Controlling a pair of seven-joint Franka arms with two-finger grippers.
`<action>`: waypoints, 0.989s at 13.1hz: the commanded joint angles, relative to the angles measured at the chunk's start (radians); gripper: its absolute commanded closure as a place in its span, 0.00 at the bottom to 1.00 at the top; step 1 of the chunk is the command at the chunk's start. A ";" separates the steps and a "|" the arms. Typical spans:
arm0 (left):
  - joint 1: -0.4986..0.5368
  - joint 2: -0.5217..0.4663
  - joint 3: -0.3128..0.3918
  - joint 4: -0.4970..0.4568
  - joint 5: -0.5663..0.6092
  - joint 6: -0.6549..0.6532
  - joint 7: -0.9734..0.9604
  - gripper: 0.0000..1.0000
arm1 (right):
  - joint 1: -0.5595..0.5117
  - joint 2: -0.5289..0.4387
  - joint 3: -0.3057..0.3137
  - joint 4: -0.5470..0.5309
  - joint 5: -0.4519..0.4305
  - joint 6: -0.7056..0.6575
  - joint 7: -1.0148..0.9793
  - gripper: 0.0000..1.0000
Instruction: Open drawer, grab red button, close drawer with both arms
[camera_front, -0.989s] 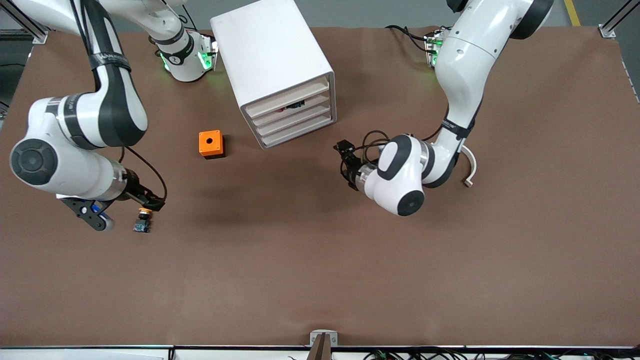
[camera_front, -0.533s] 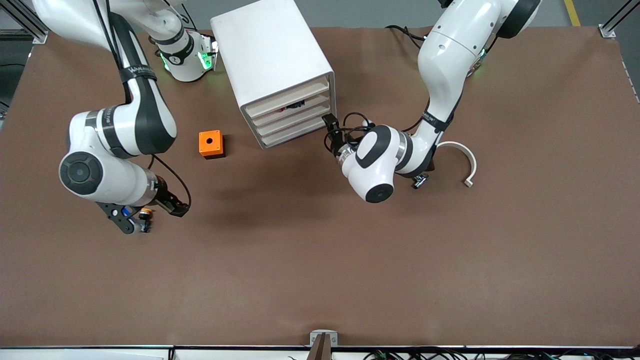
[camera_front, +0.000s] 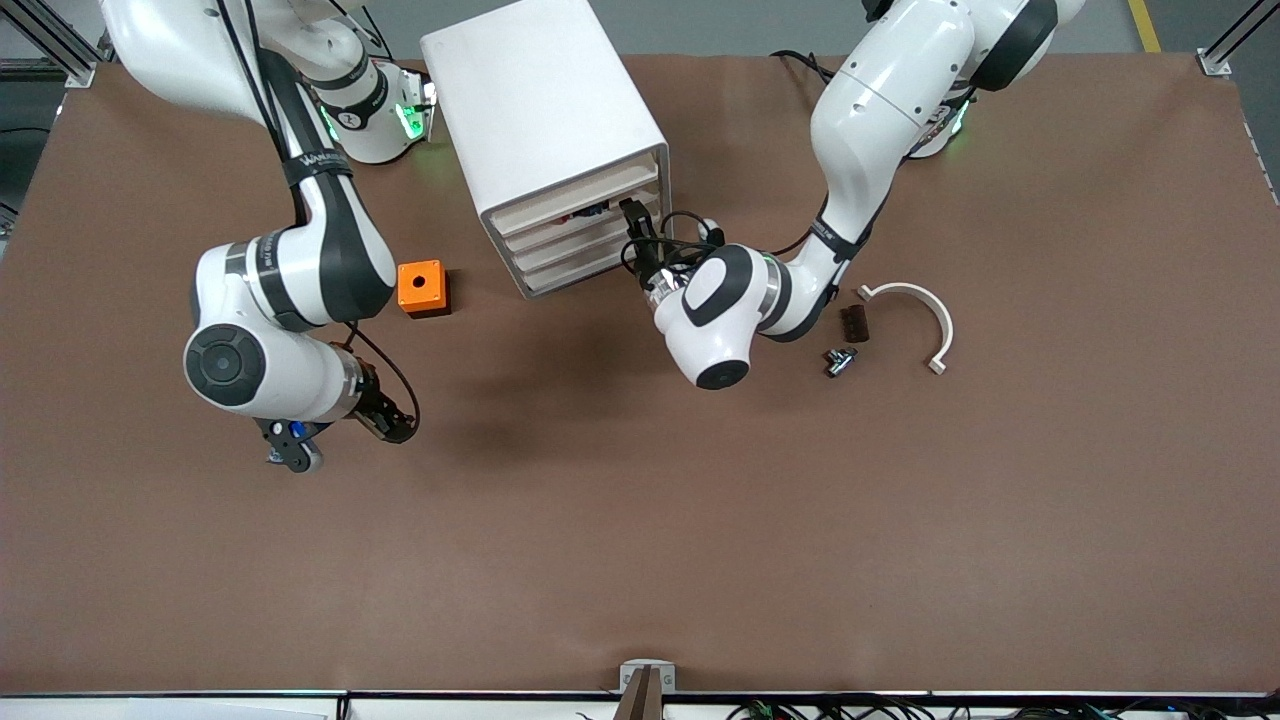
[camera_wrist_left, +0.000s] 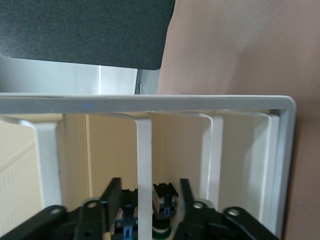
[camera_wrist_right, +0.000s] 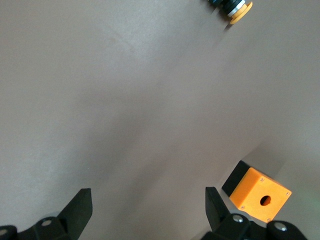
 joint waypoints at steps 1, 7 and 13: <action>-0.014 0.003 0.001 0.008 -0.018 -0.011 0.001 0.82 | 0.027 0.021 -0.005 0.045 0.019 -0.009 0.070 0.00; 0.116 -0.023 0.007 0.036 -0.006 -0.034 -0.005 1.00 | 0.145 0.026 -0.005 0.118 0.040 0.085 0.177 0.00; 0.217 -0.007 0.010 0.099 -0.017 0.006 0.142 0.86 | 0.303 0.030 -0.005 0.113 0.029 0.183 0.384 0.00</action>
